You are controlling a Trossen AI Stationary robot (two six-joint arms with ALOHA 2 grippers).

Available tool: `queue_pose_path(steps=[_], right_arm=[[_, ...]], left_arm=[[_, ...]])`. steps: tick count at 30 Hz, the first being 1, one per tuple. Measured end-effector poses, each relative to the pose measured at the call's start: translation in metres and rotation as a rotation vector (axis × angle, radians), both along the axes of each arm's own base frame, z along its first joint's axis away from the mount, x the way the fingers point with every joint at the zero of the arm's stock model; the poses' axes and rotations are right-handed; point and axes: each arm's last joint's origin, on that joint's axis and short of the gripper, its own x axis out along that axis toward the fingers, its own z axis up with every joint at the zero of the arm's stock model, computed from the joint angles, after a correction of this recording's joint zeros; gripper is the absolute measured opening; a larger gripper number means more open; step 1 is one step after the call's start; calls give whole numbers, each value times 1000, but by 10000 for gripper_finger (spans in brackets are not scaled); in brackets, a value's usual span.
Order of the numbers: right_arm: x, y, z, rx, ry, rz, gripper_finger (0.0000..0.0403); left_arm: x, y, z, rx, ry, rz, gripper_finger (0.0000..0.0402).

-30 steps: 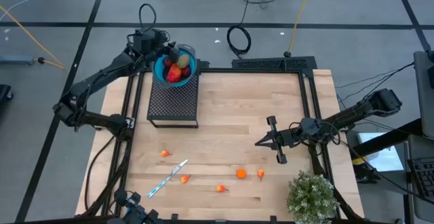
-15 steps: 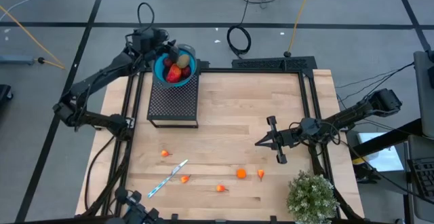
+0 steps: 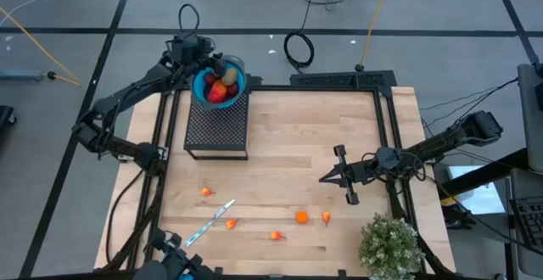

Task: Pick & Place Fruit
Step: Put the tangerine into the blue strainer bowl on the shelf

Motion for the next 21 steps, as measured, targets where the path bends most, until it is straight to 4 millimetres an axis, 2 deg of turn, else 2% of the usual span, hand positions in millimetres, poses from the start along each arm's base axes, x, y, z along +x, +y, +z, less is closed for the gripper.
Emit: queue_pose_path(steps=[9, 14, 17, 21], right_arm=[[0, 0, 0, 0, 0, -1, 0], [0, 0, 0, 0, 0, -3, 0], [0, 0, 0, 0, 0, -3, 0], [0, 0, 0, 0, 1, -3, 0]], left_arm=[[-1, -2, 0, -15, -2, 3, 189], [-4, -7, 10, 19, -32, 12, 189], [-9, -18, 23, 42, -72, 9, 189], [-11, -44, 34, 5, -86, -36, 188]])
